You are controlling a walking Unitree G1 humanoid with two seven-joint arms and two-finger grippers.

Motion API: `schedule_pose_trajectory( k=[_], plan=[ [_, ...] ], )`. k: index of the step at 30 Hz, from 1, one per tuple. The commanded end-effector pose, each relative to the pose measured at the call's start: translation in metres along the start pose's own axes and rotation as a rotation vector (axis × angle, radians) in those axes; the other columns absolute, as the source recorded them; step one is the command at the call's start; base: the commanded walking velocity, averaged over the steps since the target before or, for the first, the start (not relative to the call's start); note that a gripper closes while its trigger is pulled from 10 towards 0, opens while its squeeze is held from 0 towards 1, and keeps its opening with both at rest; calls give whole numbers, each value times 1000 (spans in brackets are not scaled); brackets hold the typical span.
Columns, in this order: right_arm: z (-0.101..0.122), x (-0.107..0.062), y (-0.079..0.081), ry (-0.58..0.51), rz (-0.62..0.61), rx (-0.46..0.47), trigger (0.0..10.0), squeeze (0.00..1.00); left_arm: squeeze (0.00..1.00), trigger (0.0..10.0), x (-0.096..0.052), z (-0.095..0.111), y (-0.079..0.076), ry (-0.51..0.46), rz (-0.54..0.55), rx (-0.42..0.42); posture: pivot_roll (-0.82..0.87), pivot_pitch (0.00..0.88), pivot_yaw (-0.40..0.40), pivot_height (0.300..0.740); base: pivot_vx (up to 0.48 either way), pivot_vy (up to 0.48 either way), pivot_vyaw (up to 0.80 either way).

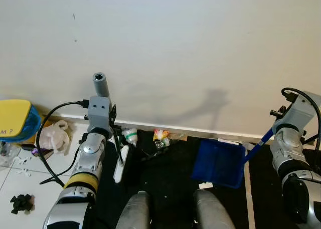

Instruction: Sweep floor

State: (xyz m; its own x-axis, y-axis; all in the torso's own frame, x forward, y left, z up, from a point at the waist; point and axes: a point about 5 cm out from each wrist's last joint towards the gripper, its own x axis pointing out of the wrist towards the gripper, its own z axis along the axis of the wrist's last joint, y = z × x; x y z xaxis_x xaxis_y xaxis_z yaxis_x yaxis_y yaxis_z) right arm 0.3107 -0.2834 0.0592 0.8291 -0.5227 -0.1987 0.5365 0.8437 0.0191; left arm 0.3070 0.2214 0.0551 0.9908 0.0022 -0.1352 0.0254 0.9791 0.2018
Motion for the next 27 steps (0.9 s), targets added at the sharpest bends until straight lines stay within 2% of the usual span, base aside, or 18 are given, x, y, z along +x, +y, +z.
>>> schedule_pose_trajectory(
  k=[1,4,9,11,14,27],
  plan=[
    [-6,-1,0,38,-14,31,10000,0,0,10000,1,6,11,-31,7,55,51,164,4,740,0,0,0],
    [-9,-2,-1,66,-25,76,10000,0,0,10000,3,13,15,-66,13,70,58,207,4,740,0,0,0],
    [-8,-1,0,62,-26,95,10000,0,0,10000,4,20,17,-97,-4,78,69,253,5,740,0,0,0],
    [-1,1,2,38,-19,97,10000,0,0,10000,7,31,20,-145,-4,87,72,302,5,740,0,0,0],
    [12,5,9,-8,7,119,10000,0,0,10000,12,43,24,-196,3,90,71,315,5,740,0,0,0],
    [60,14,43,-157,86,199,10000,0,0,10000,28,70,28,-255,-11,70,42,347,-4,740,0,0,0]
  ],
)
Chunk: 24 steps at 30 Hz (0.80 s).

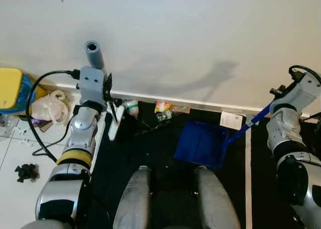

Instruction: Sweep floor

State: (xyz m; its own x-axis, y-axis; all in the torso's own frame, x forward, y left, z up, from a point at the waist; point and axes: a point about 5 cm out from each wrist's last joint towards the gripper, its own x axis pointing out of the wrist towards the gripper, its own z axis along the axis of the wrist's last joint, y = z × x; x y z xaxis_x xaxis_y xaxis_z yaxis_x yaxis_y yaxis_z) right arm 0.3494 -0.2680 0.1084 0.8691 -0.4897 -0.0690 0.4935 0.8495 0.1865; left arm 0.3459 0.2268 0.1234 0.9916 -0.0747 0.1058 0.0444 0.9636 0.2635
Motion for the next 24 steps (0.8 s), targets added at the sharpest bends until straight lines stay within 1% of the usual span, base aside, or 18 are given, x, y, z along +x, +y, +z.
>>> schedule_pose_trajectory(
  k=[1,6,11,12,14,15,16,19,20,24],
  plan=[
    [9,2,11,-38,30,32,10000,0,0,10000,0,1,8,-4,1,11,38,351,-5,740,0,0,0],
    [16,4,9,-74,17,-4,10000,0,0,10000,5,5,7,-9,-29,31,26,361,-8,740,0,0,0],
    [20,6,5,-86,5,-5,10000,0,0,10000,8,7,7,-9,-37,44,19,365,-9,740,0,0,0],
    [23,7,1,-95,-5,-4,10000,0,0,10000,9,8,7,-10,-41,51,8,374,-12,740,0,0,0],
    [23,7,1,-95,-5,-4,10000,0,0,10000,9,8,7,-10,-41,51,8,374,-12,740,0,0,0],
    [29,10,-5,-114,-16,-27,10000,0,0,10000,16,12,7,-6,-48,103,-33,404,-25,740,0,0,0],
    [30,11,-8,-118,-18,-41,10000,0,0,10000,18,14,7,-2,-48,127,-33,404,-25,740,0,0,0],
    [29,10,-10,-116,-17,-55,10000,0,0,10000,21,15,6,7,-49,151,-47,412,-26,740,0,0,0],
    [26,9,-15,-117,-23,-72,10000,0,0,10000,25,18,3,15,-44,187,-81,426,-21,740,0,0,0],
    [23,6,-23,-126,-42,-81,10000,0,0,10000,31,23,1,11,-12,225,-109,442,-16,740,0,0,0]
  ],
)
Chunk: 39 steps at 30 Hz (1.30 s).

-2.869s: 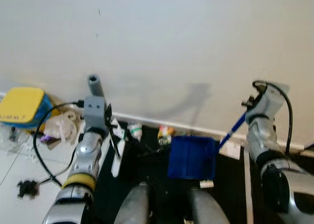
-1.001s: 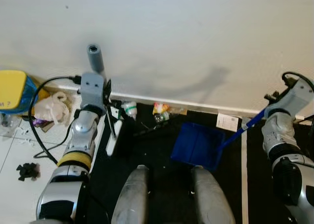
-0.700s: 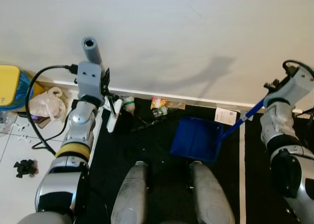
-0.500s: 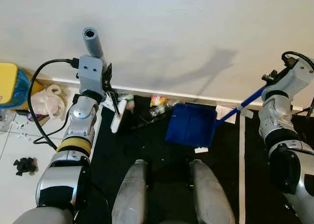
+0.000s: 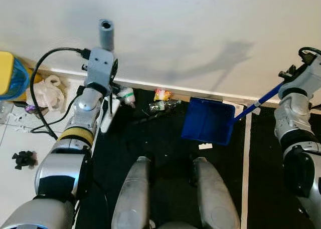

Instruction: Sweep floor

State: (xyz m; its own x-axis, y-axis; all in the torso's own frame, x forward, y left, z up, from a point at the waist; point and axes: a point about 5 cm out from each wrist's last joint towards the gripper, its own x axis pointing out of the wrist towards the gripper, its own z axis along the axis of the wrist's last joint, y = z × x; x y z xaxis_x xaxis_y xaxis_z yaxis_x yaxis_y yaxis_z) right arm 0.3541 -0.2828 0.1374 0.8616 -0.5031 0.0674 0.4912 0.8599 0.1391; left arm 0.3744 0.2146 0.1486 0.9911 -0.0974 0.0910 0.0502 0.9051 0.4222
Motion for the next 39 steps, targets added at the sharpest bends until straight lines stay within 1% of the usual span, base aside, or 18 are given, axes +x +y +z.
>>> schedule_pose_trajectory(
  k=[1,8,9,10,12,13,14,15,18,23,26,28,29,30,33,35,37,39],
  plan=[
    [-9,-5,-21,7,-53,-37,10000,0,0,10000,2,1,4,1,27,56,-132,451,-12,740,0,0,0],
    [-13,-11,-28,-12,-60,-44,10000,0,0,10000,11,15,-8,-31,42,66,-166,471,-6,740,0,0,0],
    [-16,-14,-27,-14,-47,-43,10000,0,0,10000,14,16,-24,-26,-5,39,-179,478,-4,740,0,0,0],
    [-16,-14,-27,-14,-47,-43,10000,0,0,10000,14,16,-24,-26,-5,39,-179,478,-4,740,0,0,0],
    [-19,-17,-23,-15,-26,-37,10000,0,0,10000,15,20,-49,-29,-76,-4,-181,479,-1,740,0,0,0],
    [-19,-17,-23,-15,-26,-37,10000,0,0,10000,15,20,-49,-29,-76,-4,-181,479,-1,740,0,0,0],
    [-21,-20,-18,-15,-7,-30,10000,0,0,10000,16,24,-68,-37,-119,-72,-186,478,0,740,0,0,0],
    [-21,-20,-18,-15,-7,-30,10000,0,0,10000,16,24,-68,-37,-119,-72,-186,478,0,740,0,0,0],
    [-24,-22,-13,-14,10,-28,10000,0,0,10000,16,30,-89,-48,-171,-143,-188,477,0,740,0,0,0],
    [-33,-29,-4,7,38,-22,10000,0,0,10000,6,66,-171,-127,-401,-328,-179,469,6,740,0,0,0],
    [-33,-30,-3,9,38,-22,10000,0,0,10000,5,71,-179,-136,-415,-351,-178,468,5,740,0,0,0],
    [-35,-31,-3,15,36,-18,10000,0,0,10000,4,93,-199,-153,-411,-466,-172,464,8,740,0,0,0],
    [-35,-31,-3,15,36,-18,10000,0,0,10000,4,93,-199,-153,-411,-466,-172,464,8,740,0,0,0],
    [-36,-31,-3,18,33,-16,10000,0,0,10000,6,111,-207,-176,-406,-538,-168,460,10,740,0,0,0],
    [-36,-32,-3,21,29,-14,10000,0,0,10000,8,129,-213,-208,-413,-593,-162,457,11,740,0,0,0],
    [-38,-33,-2,27,27,-10,10000,0,0,10000,15,168,-211,-295,-428,-684,-140,447,15,740,0,0,0],
    [-38,-33,-2,27,27,-10,10000,0,0,10000,15,168,-211,-295,-428,-684,-140,447,15,740,0,0,0],
    [-39,-34,0,34,33,-4,10000,0,0,10000,23,183,-198,-345,-463,-649,-110,426,22,740,0,0,0]
  ],
)
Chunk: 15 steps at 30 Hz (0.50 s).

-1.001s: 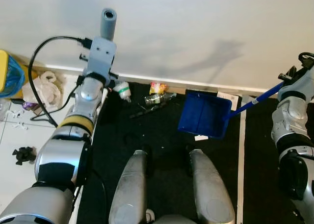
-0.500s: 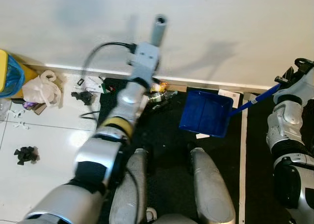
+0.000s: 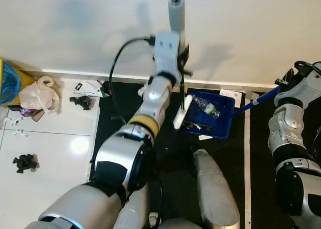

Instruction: Sweep floor

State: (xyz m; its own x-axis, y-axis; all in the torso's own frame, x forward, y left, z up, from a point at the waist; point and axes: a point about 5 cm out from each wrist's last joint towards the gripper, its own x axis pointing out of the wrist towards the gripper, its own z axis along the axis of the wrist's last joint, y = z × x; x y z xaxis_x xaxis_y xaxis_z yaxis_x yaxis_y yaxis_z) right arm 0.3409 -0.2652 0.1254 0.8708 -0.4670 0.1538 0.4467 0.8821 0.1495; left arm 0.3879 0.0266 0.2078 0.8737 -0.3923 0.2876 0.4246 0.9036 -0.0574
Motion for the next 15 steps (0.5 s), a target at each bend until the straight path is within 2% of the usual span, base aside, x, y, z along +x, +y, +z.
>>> schedule_pose_trajectory(
  k=[1,3,4,5,6,7,8,9,10,12,13,14,15],
  plan=[
    [-28,-16,-5,121,-14,-11,10000,0,0,10000,15,19,-64,-47,-219,-57,-94,421,24,740,0,0,0],
    [-29,-16,-3,129,-12,-5,10000,0,0,10000,14,18,-49,-14,-267,8,-86,417,23,740,0,0,0],
    [-30,-17,-1,133,-10,-3,10000,0,0,10000,9,18,-31,-1,-307,60,-72,410,24,740,0,0,0],
    [-30,-17,-1,133,-10,-3,10000,0,0,10000,9,18,-31,-1,-307,60,-72,410,24,740,0,0,0],
    [-30,-17,-1,135,-10,-2,10000,0,0,10000,6,17,-20,11,-324,88,-69,409,23,740,0,0,0],
    [-30,-17,-1,135,-10,-2,10000,0,0,10000,6,17,-20,11,-324,88,-69,409,23,740,0,0,0],
    [-31,-17,0,137,-9,-1,10000,0,0,10000,2,16,-11,24,-337,126,-66,408,23,740,0,0,0],
    [-31,-18,1,141,-8,1,10000,0,0,10000,-8,11,9,49,-366,246,-62,411,21,740,0,0,0],
    [-31,-18,1,141,-8,1,10000,0,0,10000,-8,11,9,49,-366,246,-62,411,21,740,0,0,0],
    [-32,-19,2,145,-6,1,10000,0,0,10000,-22,1,36,105,-351,336,-61,412,22,740,0,0,0],
    [-33,-19,2,147,-5,2,10000,0,0,10000,-32,-7,56,168,-323,394,-61,412,22,740,0,0,0],
    [-33,-19,2,147,-5,2,10000,0,0,10000,-32,-7,56,168,-323,394,-61,412,22,740,0,0,0],
    [-33,-19,3,147,-4,2,10000,0,0,10000,-38,-11,68,210,-315,444,-63,417,25,740,0,0,0]
  ],
)
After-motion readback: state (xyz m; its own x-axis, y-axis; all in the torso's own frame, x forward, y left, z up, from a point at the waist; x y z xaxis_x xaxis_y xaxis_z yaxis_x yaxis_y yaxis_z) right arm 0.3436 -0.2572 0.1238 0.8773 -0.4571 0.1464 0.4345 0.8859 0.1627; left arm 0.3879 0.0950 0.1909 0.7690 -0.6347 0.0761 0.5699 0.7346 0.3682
